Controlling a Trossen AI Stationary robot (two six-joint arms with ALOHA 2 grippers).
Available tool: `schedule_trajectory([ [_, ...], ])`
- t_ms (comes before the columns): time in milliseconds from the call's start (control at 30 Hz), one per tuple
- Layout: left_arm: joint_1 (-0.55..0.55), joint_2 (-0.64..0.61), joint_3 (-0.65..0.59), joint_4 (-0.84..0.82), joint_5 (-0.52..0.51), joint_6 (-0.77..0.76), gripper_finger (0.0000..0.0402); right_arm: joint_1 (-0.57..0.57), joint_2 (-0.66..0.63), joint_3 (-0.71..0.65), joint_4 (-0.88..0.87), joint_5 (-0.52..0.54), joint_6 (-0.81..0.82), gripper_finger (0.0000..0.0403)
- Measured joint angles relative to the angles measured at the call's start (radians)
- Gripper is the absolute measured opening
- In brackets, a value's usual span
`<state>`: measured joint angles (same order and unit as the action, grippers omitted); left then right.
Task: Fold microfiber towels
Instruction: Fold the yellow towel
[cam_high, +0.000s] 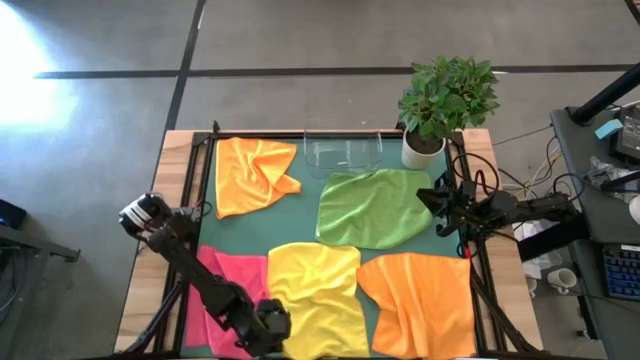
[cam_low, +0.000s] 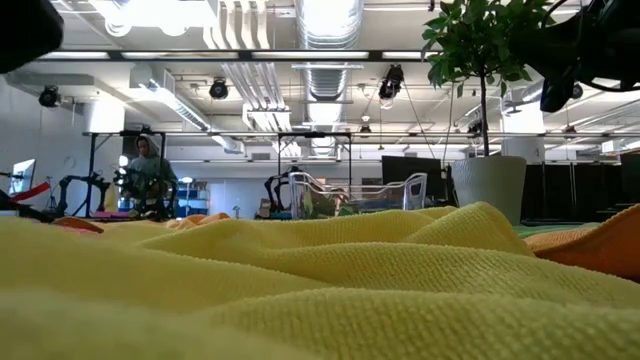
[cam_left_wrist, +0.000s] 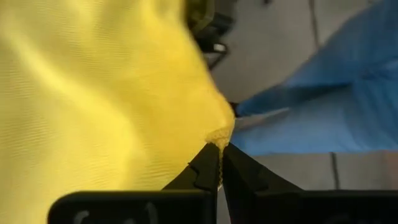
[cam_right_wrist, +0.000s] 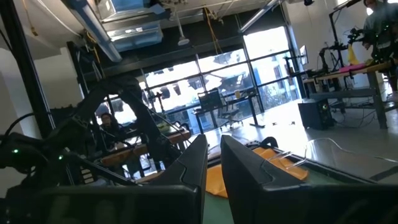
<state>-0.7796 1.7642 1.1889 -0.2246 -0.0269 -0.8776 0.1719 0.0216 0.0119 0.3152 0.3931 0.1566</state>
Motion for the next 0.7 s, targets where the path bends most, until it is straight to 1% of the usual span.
schedule_trajectory([
  [200, 0.005, -0.026, -0.002, -0.170, -0.111, -0.059, 0.0000, 0.000, 0.000, 0.000, 0.003, 0.000, 0.008, 0.0038],
  [267, 0.008, -0.036, -0.005, -0.199, -0.138, -0.063, 0.0000, 0.000, 0.000, 0.000, 0.006, 0.000, 0.071, 0.0038],
  [367, 0.015, -0.047, -0.005, -0.261, -0.148, -0.087, 0.0000, 0.000, 0.000, 0.000, 0.013, 0.000, 0.231, 0.0038],
  [433, 0.017, -0.047, -0.006, -0.299, -0.155, -0.102, 0.0000, 0.000, 0.000, 0.000, 0.012, 0.000, 0.295, 0.0038],
  [600, 0.026, -0.047, -0.007, -0.324, -0.172, -0.120, 0.0000, 0.000, 0.000, 0.000, 0.013, 0.000, 0.308, 0.0038],
  [700, 0.031, -0.047, -0.008, -0.325, -0.196, -0.121, 0.0000, 0.000, 0.000, 0.000, 0.042, -0.001, 0.388, 0.0038],
])
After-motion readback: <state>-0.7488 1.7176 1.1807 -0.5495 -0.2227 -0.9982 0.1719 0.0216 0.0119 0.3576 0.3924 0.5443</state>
